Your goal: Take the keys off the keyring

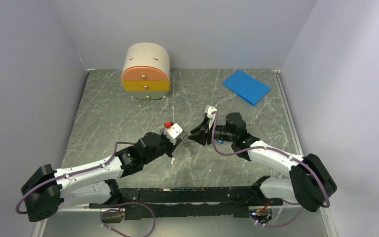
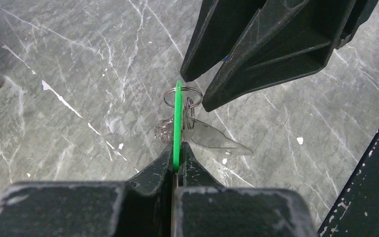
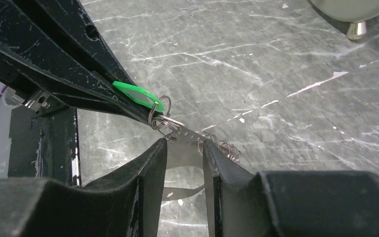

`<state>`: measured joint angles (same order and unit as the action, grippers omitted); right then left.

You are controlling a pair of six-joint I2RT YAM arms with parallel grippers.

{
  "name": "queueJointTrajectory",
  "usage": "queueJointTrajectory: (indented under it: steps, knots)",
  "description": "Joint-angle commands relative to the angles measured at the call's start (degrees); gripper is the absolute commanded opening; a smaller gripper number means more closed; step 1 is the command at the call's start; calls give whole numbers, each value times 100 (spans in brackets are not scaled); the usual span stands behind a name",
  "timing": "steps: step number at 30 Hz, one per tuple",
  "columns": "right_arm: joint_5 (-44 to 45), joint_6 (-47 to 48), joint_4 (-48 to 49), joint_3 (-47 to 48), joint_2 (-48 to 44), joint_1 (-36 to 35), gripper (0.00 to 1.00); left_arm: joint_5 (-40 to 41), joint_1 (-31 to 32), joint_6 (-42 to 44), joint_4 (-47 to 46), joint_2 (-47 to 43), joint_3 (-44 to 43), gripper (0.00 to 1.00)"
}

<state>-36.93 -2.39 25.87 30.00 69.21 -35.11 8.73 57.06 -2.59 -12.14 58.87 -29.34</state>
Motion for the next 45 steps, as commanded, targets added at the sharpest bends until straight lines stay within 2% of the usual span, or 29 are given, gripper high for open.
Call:
queueJointTrajectory:
  steps: [1,7,12,21,24,28,31,34,43,45]
  knots:
    - [-523,175,668,108,134,-78,36,-190,-28,31,-171,-49,-234,3]
    - [-653,177,763,141,386,-134,35,-305,-27,22,-235,-100,-212,3]
    - [-653,167,880,166,476,-127,30,-411,-28,30,-284,-193,-166,3]
    - [-605,83,1117,160,508,-121,29,-572,-24,24,-262,-297,-108,3]
    - [-579,30,1216,145,464,-100,31,-540,-28,23,-181,-306,-123,3]
    - [-706,-111,1399,127,448,-47,39,-436,-28,32,-99,-346,-116,3]
    - [-783,-169,1422,146,479,-31,39,-433,-28,32,-87,-359,-116,2]
    - [-834,-175,1430,136,471,-22,36,-404,-28,28,-66,-357,-123,3]
    - [-945,-153,1280,84,419,71,5,-60,-28,25,9,-449,-53,3]
    - [-999,-143,1239,57,403,141,3,110,-32,20,-4,-508,12,3]
